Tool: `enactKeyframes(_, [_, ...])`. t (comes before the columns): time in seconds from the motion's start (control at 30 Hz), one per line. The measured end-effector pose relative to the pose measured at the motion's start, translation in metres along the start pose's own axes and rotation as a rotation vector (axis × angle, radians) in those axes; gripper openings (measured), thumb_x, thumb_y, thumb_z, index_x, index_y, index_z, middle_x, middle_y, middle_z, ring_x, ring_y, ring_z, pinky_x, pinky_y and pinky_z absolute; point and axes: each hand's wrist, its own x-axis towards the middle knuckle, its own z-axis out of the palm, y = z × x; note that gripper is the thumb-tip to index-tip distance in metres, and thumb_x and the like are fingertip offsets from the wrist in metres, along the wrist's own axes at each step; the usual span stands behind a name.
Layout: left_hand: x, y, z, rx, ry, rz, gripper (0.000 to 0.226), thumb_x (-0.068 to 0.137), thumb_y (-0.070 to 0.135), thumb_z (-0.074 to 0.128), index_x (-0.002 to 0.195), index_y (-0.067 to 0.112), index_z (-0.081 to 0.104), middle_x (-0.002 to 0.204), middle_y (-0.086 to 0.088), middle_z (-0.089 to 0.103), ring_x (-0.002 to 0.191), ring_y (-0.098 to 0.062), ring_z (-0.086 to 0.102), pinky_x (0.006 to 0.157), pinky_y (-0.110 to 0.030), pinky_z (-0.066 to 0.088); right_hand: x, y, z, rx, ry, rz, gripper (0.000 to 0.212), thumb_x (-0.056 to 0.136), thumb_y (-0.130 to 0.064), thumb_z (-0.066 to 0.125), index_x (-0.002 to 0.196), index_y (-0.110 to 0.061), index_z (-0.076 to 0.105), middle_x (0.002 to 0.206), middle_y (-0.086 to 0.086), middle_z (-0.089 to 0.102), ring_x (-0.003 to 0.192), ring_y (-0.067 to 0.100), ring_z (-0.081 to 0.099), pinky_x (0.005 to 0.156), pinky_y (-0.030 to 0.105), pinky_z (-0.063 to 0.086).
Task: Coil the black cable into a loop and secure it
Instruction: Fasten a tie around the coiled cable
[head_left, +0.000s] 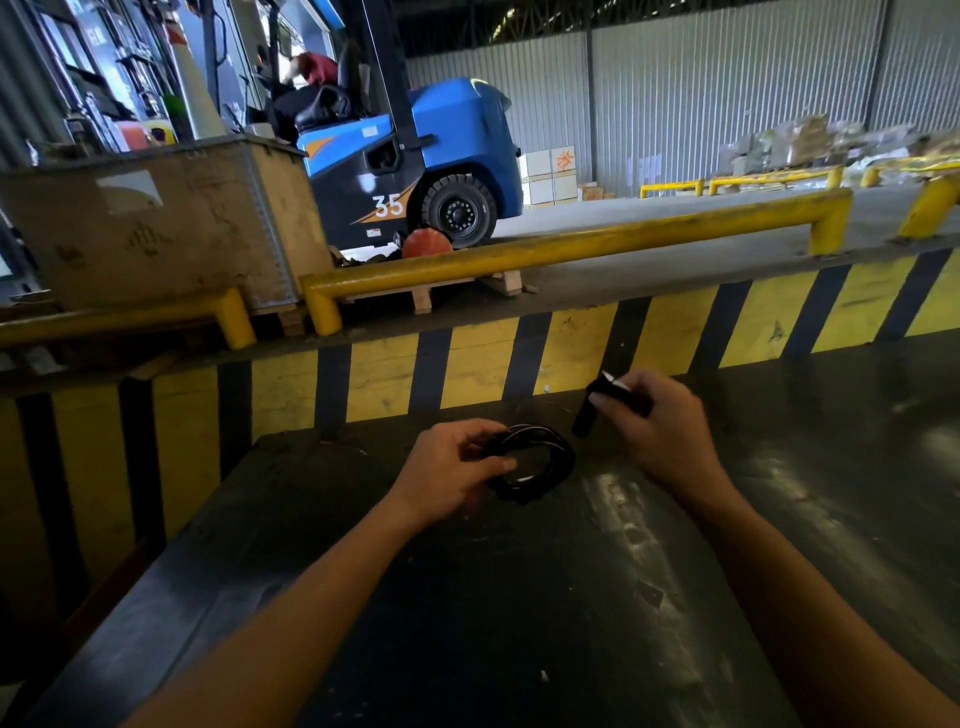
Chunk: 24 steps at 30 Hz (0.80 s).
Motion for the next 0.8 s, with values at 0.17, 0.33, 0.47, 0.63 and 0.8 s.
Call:
enactKeyframes(0.17, [0.0,0.011,0.003,0.207,-0.086,0.172,0.036,0.083,0.015,0.068,0.117,0.024,0.061,0.105,0.017,0.062,0.104,0.003,0.058,0.091,-0.015,0.046,0.018,-0.006,0.001,-0.19,-0.024,-0.137,0.005,0.084,-0.015,0.062,0.089,-0.013,0.06,0.081,-0.007,0.057,0.07,-0.004,0.049,0.063,0.012,0.037])
enactKeyframes(0.33, [0.002,0.019,0.006,0.181,-0.087,0.191,0.041,0.081,0.015,0.069,0.12,0.023,0.058,0.112,0.005,0.065,0.109,-0.006,0.059,0.096,-0.03,0.049,0.014,-0.008,0.011,-0.217,-0.278,-0.146,0.008,0.083,-0.018,0.064,0.084,-0.024,0.059,0.077,-0.014,0.057,0.07,-0.004,0.055,0.062,0.011,0.04])
enactKeyframes(0.47, [0.005,0.02,0.004,0.179,-0.079,0.161,0.042,0.081,0.013,0.069,0.121,0.018,0.057,0.113,-0.002,0.068,0.108,-0.01,0.062,0.097,-0.033,0.049,0.015,-0.008,0.0,0.049,-0.438,0.001,0.005,0.083,-0.019,0.062,0.087,-0.017,0.062,0.088,0.001,0.069,0.08,0.008,0.067,0.075,0.029,0.055])
enactKeyframes(0.63, [0.008,0.019,0.006,0.154,-0.083,0.125,0.041,0.082,0.015,0.068,0.121,0.019,0.057,0.112,-0.002,0.068,0.106,-0.011,0.063,0.095,-0.036,0.051,0.013,-0.01,-0.003,0.104,-0.512,0.076,0.016,0.09,-0.02,0.053,0.097,-0.008,0.061,0.094,0.014,0.068,0.086,0.024,0.067,0.08,0.04,0.056])
enactKeyframes(0.8, [0.012,0.023,0.01,0.07,-0.174,0.037,0.041,0.087,0.011,0.062,0.126,0.02,0.055,0.111,-0.003,0.066,0.101,-0.016,0.064,0.089,-0.037,0.055,0.01,-0.012,-0.004,0.109,-0.479,0.061,0.016,0.091,-0.021,0.051,0.099,-0.012,0.061,0.093,0.009,0.067,0.085,0.021,0.066,0.077,0.036,0.056])
